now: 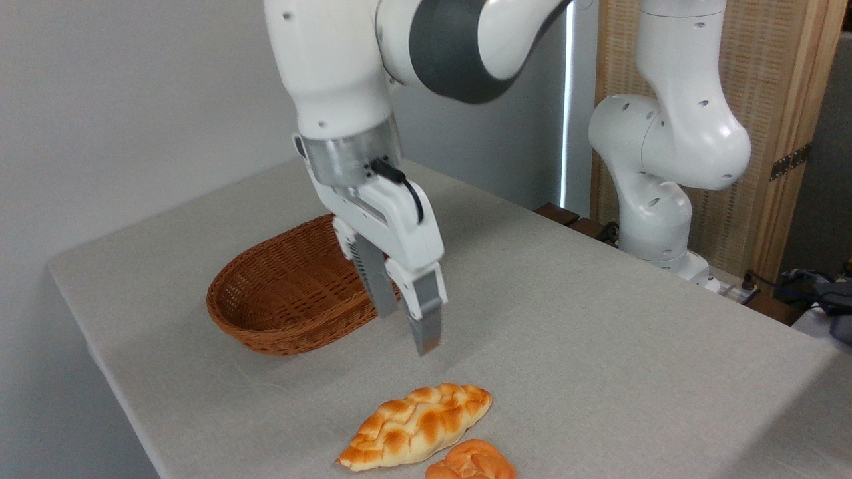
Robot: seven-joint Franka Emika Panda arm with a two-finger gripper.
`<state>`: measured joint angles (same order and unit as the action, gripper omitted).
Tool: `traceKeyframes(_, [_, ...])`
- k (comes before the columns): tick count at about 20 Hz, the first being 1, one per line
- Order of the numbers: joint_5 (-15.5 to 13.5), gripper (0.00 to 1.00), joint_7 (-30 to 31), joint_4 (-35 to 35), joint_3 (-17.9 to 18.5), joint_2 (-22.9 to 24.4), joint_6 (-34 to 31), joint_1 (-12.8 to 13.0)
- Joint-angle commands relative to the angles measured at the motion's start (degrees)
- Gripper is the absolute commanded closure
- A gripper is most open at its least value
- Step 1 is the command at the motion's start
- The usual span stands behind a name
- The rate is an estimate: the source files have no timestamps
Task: Put bread into the basket
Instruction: 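Move the open gripper down toward the braided bread loaf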
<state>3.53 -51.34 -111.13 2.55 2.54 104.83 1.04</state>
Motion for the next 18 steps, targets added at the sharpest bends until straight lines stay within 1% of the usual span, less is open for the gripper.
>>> traceKeyframes(1, [4.19,0.00,-1.22,-6.54,0.17,2.29,1.35,-0.51])
traceKeyframes(3, [7.53,0.00,-1.22,-7.69,0.17,2.20,1.35,-0.51])
traceKeyframes(4, [8.24,0.00,-1.22,-7.87,0.17,1.94,1.35,-0.51])
traceKeyframes(7, [8.60,0.00,-1.14,-7.96,0.26,0.71,2.48,-0.69])
traceKeyframes(10, [8.51,0.00,-0.87,-8.75,0.26,-0.78,6.43,-0.78])
traceKeyframes(12, [8.51,0.00,-0.96,-9.98,0.26,-0.96,8.46,-0.78])
traceKeyframes(17, [8.68,0.00,-1.22,-10.16,0.26,-1.57,10.57,-0.78])
traceKeyframes(18, [9.38,0.00,-1.22,-10.16,0.26,-1.84,11.27,-0.78])
